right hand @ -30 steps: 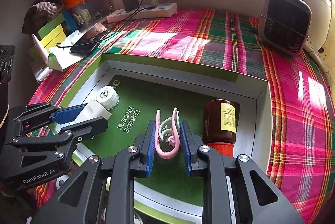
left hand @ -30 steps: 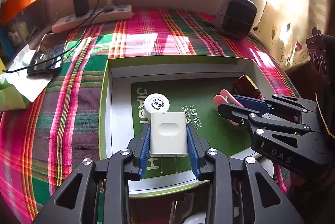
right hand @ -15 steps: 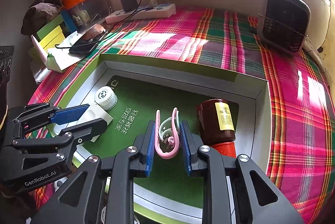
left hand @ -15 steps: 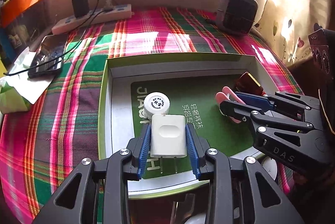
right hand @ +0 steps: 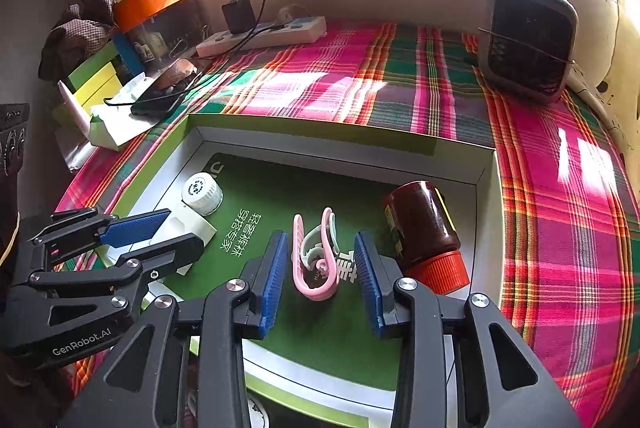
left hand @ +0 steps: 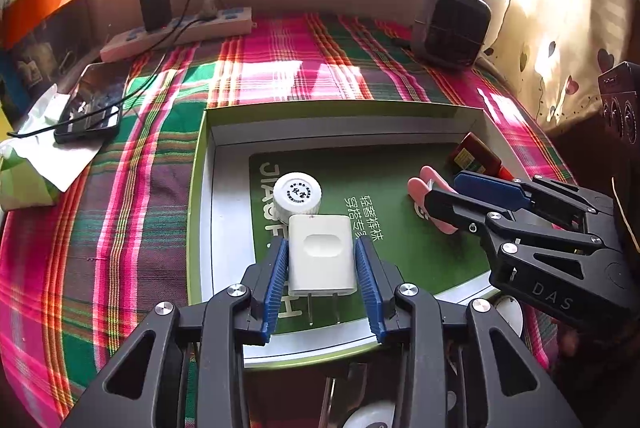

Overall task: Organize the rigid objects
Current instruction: 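Place the white charger in the tray with the left gripper while the right gripper places the pink clip, then move both grippers back toward the remaining objects beside the tray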

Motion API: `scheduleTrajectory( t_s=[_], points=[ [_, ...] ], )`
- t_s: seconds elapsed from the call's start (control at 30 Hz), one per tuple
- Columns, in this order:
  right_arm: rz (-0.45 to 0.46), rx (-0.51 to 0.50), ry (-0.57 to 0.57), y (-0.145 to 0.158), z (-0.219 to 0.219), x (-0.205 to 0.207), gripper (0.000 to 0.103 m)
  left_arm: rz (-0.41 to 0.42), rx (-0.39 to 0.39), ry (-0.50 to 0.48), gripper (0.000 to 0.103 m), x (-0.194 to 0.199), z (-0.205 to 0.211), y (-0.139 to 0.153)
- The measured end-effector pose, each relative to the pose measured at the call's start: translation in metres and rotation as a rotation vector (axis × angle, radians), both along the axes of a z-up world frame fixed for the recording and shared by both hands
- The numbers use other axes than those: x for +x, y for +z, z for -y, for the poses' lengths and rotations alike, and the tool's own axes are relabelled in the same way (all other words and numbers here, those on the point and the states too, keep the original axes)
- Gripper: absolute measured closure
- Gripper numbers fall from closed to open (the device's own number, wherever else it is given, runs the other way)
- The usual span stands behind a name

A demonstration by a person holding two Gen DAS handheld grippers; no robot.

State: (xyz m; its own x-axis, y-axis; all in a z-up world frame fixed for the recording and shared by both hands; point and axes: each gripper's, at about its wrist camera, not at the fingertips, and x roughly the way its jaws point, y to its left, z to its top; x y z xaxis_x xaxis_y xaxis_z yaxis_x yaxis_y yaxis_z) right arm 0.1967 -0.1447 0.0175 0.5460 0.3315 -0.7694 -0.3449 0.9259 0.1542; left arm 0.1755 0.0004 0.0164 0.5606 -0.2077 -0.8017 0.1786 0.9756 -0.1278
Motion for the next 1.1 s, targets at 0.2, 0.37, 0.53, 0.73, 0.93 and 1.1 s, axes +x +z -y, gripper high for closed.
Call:
scheduleTrajectory(
  t_s=[0.2,0.37,0.53,0.73,0.93,1.1],
  points=[
    [0.019,0.008,-0.017,0.006,0.004,-0.008,0.065,0.019,-0.01,-0.006,0.066,-0.009,0.0,0.008],
    [0.034,0.02,-0.034,0.013,0.01,-0.019,0.065,0.043,-0.026,-0.011,0.065,-0.023,-0.002,0.019],
    [0.061,0.03,-0.049,0.023,0.02,-0.037,0.065,0.073,-0.046,-0.002,0.063,-0.04,-0.009,0.03],
    [0.084,0.039,-0.081,0.033,0.033,-0.063,0.065,0.097,-0.06,0.016,0.062,-0.065,-0.021,0.038],
    [0.086,0.051,-0.118,0.031,0.047,-0.096,0.065,0.099,-0.085,0.046,0.061,-0.091,-0.039,0.033],
    [0.045,0.044,-0.139,0.016,0.051,-0.115,0.065,0.071,-0.089,0.044,0.06,-0.105,-0.047,0.018]
  ],
)
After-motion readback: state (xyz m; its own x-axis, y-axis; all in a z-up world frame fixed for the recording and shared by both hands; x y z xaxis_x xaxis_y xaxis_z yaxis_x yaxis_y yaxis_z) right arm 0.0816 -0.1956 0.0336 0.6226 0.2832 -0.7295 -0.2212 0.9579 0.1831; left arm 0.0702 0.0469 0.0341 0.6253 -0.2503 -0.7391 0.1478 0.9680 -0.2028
